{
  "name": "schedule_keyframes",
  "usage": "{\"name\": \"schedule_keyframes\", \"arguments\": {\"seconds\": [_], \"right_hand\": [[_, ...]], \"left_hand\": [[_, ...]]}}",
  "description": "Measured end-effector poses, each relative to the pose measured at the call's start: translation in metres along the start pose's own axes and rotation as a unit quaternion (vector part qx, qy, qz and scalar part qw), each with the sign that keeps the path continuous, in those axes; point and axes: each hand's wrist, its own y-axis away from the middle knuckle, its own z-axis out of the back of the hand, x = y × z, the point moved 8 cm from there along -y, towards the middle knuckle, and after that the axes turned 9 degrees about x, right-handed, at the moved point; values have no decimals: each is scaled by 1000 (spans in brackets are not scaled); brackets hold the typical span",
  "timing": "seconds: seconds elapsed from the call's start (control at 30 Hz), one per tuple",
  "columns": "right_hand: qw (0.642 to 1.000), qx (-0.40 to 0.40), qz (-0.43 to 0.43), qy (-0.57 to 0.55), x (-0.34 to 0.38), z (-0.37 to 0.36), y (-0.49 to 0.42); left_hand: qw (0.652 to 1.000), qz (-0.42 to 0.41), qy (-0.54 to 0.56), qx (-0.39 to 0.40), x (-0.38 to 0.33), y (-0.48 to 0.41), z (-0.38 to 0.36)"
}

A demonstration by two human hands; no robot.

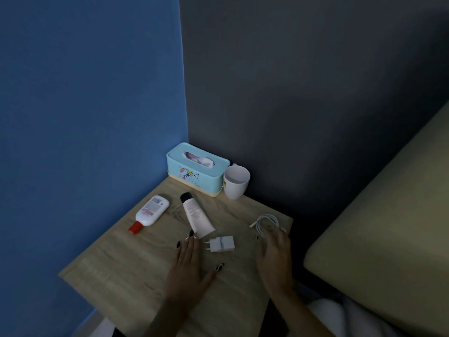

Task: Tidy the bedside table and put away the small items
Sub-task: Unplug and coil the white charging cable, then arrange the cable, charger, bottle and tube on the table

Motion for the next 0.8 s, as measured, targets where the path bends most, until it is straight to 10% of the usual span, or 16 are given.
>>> {"name": "schedule_keyframes", "arguments": {"seconds": [0.3,0.8], "right_hand": [[978,180,65,86,0,-65,36],[981,164,62,85,3,-58,46]], "left_hand": [[999,-8,36,-4,-5,5,4],[999,-38,10,-5,-11,8,3]]}}
